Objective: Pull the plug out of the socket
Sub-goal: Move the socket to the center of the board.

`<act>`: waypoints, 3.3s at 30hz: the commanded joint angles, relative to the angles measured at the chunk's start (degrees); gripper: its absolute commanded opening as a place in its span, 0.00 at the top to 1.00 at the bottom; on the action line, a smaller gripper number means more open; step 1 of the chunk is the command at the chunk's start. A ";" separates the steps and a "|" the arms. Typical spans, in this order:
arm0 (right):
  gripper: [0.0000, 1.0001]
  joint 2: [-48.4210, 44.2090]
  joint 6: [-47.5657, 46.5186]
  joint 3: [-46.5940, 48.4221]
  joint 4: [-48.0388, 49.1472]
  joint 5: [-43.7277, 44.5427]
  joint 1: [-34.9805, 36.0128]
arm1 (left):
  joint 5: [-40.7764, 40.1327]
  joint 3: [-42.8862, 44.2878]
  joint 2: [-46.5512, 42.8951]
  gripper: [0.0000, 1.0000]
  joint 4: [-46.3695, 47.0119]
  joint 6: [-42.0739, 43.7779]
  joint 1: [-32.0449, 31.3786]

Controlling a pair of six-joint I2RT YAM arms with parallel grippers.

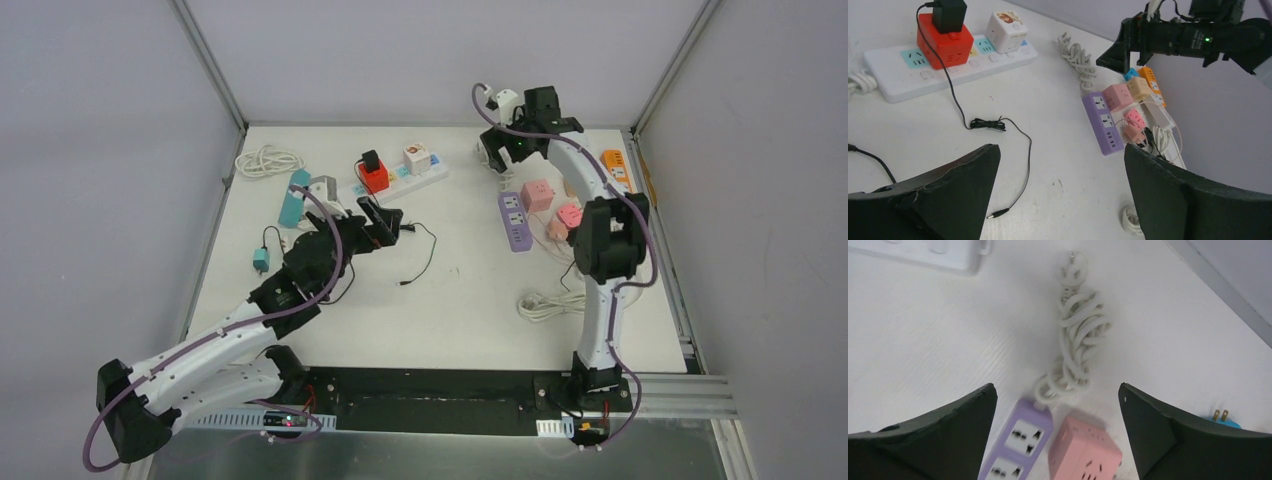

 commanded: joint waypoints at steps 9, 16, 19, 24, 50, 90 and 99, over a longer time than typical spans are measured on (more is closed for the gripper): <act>0.05 -34.36 5.04 -19.95 -8.65 -32.45 -0.32 | 22.06 14.04 7.14 0.01 -11.36 0.05 15.81; 0.04 -46.52 2.17 -34.40 -10.43 -45.23 -0.43 | 33.00 21.61 18.54 0.01 -10.32 8.40 23.72; 0.03 -50.03 -2.05 -40.83 -10.37 -47.73 -1.28 | 36.27 26.14 24.45 0.01 -11.05 14.30 25.53; 0.02 -52.28 -6.89 -45.79 -9.98 -52.17 -3.94 | 41.50 32.98 32.10 0.01 -12.53 21.85 28.34; 0.04 -45.43 -12.06 -42.30 -18.13 -52.01 -5.31 | 63.14 73.04 67.96 0.10 -46.64 53.58 39.52; 0.04 -42.26 -17.82 -39.06 -26.00 -51.72 -4.78 | 62.91 67.61 72.96 0.72 -47.23 63.18 35.90; 0.05 -42.55 -17.99 -38.89 -26.33 -52.14 -4.83 | 63.39 61.27 66.89 0.95 -47.21 60.29 32.47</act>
